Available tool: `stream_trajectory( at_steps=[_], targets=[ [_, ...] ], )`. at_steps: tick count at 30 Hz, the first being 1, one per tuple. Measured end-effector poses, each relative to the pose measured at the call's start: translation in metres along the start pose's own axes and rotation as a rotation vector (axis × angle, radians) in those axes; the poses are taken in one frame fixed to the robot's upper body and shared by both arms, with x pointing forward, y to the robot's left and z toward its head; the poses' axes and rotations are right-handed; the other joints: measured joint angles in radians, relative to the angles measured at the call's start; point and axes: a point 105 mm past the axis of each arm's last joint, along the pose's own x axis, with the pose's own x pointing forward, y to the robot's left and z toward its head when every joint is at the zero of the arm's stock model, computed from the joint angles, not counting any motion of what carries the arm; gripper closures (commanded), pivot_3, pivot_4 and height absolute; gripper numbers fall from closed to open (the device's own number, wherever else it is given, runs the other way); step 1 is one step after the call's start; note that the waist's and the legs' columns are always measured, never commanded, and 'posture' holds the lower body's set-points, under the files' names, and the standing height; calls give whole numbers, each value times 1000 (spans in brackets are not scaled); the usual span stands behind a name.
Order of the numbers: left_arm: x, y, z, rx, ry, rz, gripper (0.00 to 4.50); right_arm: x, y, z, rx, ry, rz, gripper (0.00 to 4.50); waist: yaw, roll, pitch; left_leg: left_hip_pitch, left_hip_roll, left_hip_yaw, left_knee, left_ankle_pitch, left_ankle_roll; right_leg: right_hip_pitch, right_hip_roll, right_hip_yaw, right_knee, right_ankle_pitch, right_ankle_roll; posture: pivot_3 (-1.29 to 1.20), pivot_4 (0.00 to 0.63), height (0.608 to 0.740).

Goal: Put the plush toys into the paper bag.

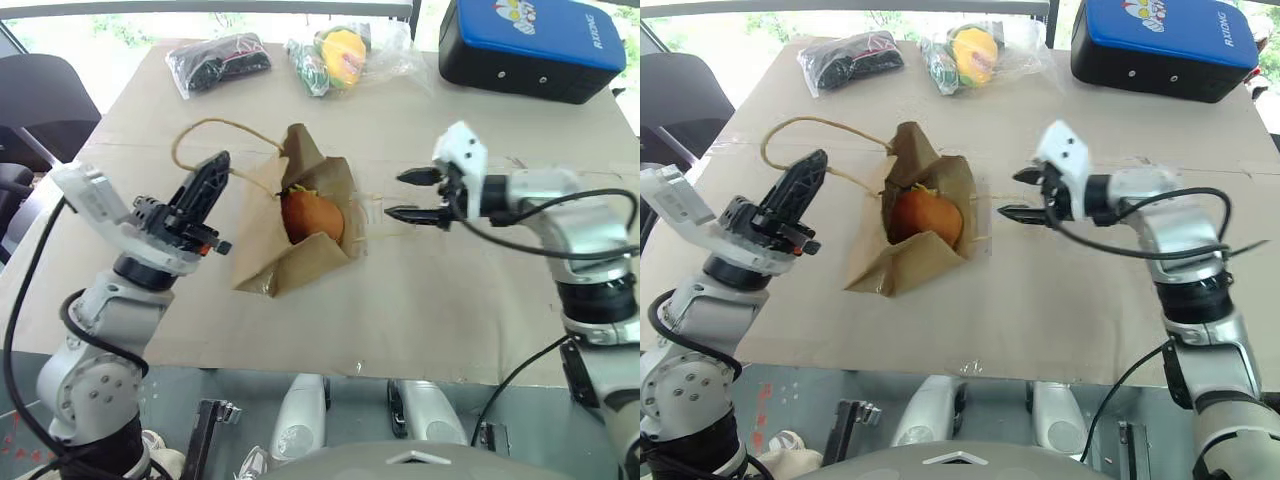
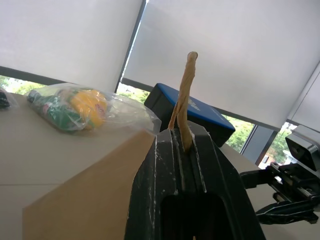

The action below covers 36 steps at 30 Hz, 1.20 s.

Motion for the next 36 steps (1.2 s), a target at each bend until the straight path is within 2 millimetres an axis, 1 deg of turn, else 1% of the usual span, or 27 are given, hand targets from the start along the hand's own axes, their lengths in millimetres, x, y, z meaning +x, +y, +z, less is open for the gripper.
stream_trajectory(
  at_steps=[2,4,5,7,9,13,14,15,16,17,18,19,20,21,23,25,27,29,30,31,32,33,35,36],
  targets=[
    [-1,1,2,1,-4,0,4500,-11,2,-14,187,-12,-21,1380,0,0,0,0,0,1,0,0,0,0,0,1,0,0,0,0,150,740],
    [-2,0,2,-2,-3,-6,4500,-22,-5,-36,388,-24,-103,1380,0,0,0,0,0,1,0,0,0,0,0,1,0,0,0,0,150,740],
    [-3,0,2,-2,-1,-8,4500,-24,-6,-43,426,-11,-127,1380,-1,0,0,0,0,2,0,0,0,0,0,2,0,0,0,0,150,740],
    [-3,0,2,-7,-2,-12,4500,-22,-3,-48,491,-31,-124,1380,-3,0,0,1,0,2,0,0,0,0,1,2,0,0,0,0,150,740],
    [-3,0,3,-7,3,-21,4500,-13,3,-48,525,-53,-102,1380,-6,0,0,1,1,2,0,0,0,0,2,2,0,0,0,0,150,740],
    [1,2,6,3,9,-37,4500,32,17,-47,658,-141,-19,1380,-21,1,0,1,2,2,-1,0,0,0,3,3,1,0,0,0,150,740],
    [1,2,6,8,13,-41,4500,44,19,-41,686,-174,14,1874,-22,1,0,1,1,2,-1,0,0,0,3,3,0,0,0,0,150,740],
    [1,1,6,8,12,-43,4500,46,19,-39,686,-183,21,1963,-22,1,0,1,1,2,-1,0,0,-1,2,3,0,0,0,0,150,740],
    [1,2,7,9,13,-43,4500,52,17,-28,682,-237,35,2444,-21,1,0,1,1,1,-1,0,0,0,2,2,0,0,0,0,150,740],
    [1,2,7,9,14,-43,4500,53,17,-25,680,-252,38,2672,-21,1,0,1,1,1,-1,0,0,0,2,2,0,0,0,0,150,740],
    [1,2,7,9,14,-45,4500,57,17,-12,676,-334,72,3195,-21,1,0,1,1,1,-1,0,0,0,2,2,0,0,0,0,150,740],
    [1,2,7,10,13,-47,4500,57,18,-6,668,-366,83,3624,-21,1,0,1,1,1,-1,0,0,-1,2,2,0,0,0,0,150,740],
    [3,1,9,8,4,-53,4500,56,20,7,652,-438,122,4016,-21,1,0,1,1,1,-1,0,0,-1,2,1,0,0,0,0,150,740],
    [4,0,10,6,0,-56,4500,55,22,13,643,-465,144,4417,-21,1,0,1,1,1,-1,0,0,-1,2,1,0,0,0,0,150,740],
    [7,5,13,-3,-15,-52,4500,48,28,36,597,-544,222,4417,-21,1,0,0,1,1,-1,0,0,0,2,1,0,0,0,0,150,740],
    [11,11,17,-12,-34,-40,4500,39,36,60,514,-601,281,4417,-22,1,0,1,1,1,-1,0,0,0,2,1,0,0,0,0,150,740],
    [21,21,24,-27,-66,-39,4500,32,46,87,420,-638,334,4417,-22,2,1,1,1,0,-1,0,0,-1,3,0,1,0,0,0,150,740],
    [30,27,29,-26,-81,-55,4500,26,55,107,340,-660,365,4417,-23,2,1,1,1,0,-1,0,0,-1,3,0,1,0,0,0,150,740],
    [38,32,31,-17,-81,-70,4500,21,60,119,283,-670,375,4417,-24,2,1,0,1,0,-1,0,0,-1,3,0,1,0,0,0,150,740],
    [42,34,31,-13,-78,-80,4500,18,62,124,258,-672,375,4417,-22,2,1,0,1,0,-1,0,0,-1,3,0,0,0,0,0,150,740],
    [51,35,31,-10,-73,-106,4500,14,63,129,220,-667,367,4417,-18,1,1,-1,1,-1,-1,0,0,-1,2,-1,0,0,0,0,150,740],
    [57,35,28,-5,-59,-131,4500,11,63,130,195,-657,348,4417,-17,0,0,-1,1,-1,-1,0,0,-1,2,-1,-1,0,0,0,150,740],
    [68,35,17,-4,-20,-173,4500,7,57,118,172,-614,277,4417,-15,0,0,-2,0,-1,-1,0,0,-1,1,-1,-2,0,0,0,150,740],
    [71,35,8,-11,6,-187,4500,7,52,106,178,-581,234,4417,-16,0,0,-2,0,0,-1,0,0,-1,1,-1,-2,0,0,0,150,740]
  ],
)
